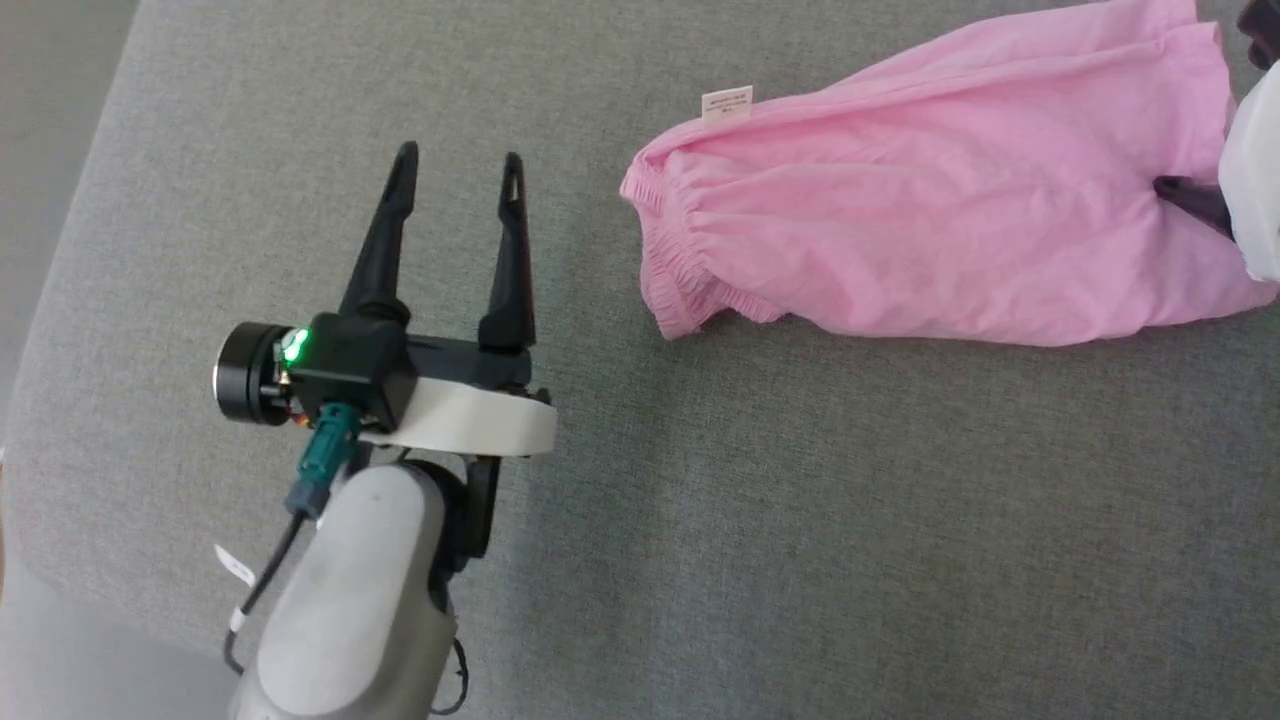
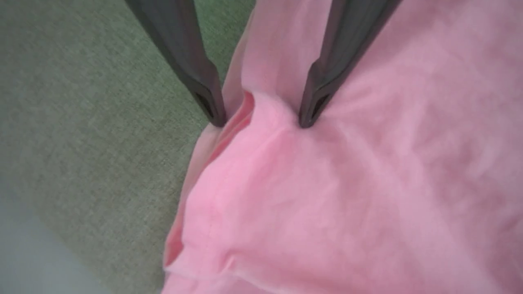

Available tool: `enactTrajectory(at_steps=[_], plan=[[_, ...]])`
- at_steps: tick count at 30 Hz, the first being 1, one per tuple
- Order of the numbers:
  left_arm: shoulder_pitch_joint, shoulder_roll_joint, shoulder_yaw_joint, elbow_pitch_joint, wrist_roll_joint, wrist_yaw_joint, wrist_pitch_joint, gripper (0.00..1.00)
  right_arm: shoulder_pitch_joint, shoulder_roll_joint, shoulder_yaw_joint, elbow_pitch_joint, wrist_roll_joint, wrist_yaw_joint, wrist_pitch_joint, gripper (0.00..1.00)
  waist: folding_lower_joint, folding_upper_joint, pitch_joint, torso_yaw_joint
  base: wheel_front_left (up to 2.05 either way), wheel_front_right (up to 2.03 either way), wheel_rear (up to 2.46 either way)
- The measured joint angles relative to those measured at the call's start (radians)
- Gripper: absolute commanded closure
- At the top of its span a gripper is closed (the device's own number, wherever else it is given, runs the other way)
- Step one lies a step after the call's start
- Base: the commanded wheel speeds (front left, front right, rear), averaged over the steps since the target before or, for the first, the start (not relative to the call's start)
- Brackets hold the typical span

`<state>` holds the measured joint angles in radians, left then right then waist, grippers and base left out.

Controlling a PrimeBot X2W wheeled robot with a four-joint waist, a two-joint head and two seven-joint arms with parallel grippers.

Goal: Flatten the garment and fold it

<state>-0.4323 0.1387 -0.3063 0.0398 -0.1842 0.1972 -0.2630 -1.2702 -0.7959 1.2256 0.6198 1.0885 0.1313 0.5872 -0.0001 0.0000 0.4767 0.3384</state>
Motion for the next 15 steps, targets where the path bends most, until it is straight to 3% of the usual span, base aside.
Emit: enactTrajectory(at_steps=[1, 8, 12, 15], plan=[[0.0, -0.001, 0.009, 0.007, 0.0, -0.015, 0.0, 0.0, 0.004, 0.002, 0.001, 0.002, -0.002, 0.0, -0.015, 1.0, -0.0001, 0.0, -0.003, 0.0, 0.0, 0.0, 0.0], [-0.063, 0.055, 0.015, 0.131, -0.011, -0.165, 0.027, 0.0, 0.043, 0.036, 0.02, 0.008, -0.002, 0.0, -0.101, 1.0, 0.0001, 0.0, -0.056, -0.017, 0.0, 0.0, 0.0], [-0.181, 0.102, -0.015, 0.206, -0.065, -0.275, 0.199, 0.0, 0.057, 0.045, 0.032, 0.0, 0.003, 0.0, -0.135, 1.0, 0.0001, 0.0, -0.093, -0.035, 0.0, 0.0, 0.0], [-0.263, 0.128, -0.059, 0.238, -0.132, -0.313, 0.345, 0.0, 0.057, 0.049, 0.036, -0.007, 0.001, 0.0, -0.155, 1.0, 0.0001, 0.0, -0.109, -0.054, 0.0, 0.0, 0.0]])
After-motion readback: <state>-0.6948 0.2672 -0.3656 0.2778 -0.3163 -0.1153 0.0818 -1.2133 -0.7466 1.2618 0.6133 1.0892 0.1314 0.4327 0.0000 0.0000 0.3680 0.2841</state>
